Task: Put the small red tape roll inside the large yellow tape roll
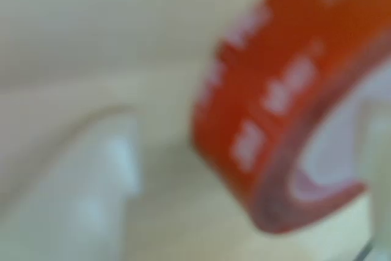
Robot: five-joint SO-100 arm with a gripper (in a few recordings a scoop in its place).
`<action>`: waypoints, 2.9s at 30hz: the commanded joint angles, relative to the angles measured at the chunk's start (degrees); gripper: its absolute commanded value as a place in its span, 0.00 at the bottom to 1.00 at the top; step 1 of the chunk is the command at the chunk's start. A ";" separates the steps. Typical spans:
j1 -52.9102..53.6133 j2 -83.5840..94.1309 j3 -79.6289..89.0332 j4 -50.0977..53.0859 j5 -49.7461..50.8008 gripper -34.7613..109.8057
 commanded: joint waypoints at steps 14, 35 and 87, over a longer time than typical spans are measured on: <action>1.05 2.29 -4.04 6.94 -5.80 0.24; 3.52 4.66 -4.39 15.73 -6.50 0.27; -5.01 26.72 -3.78 28.56 -26.28 0.44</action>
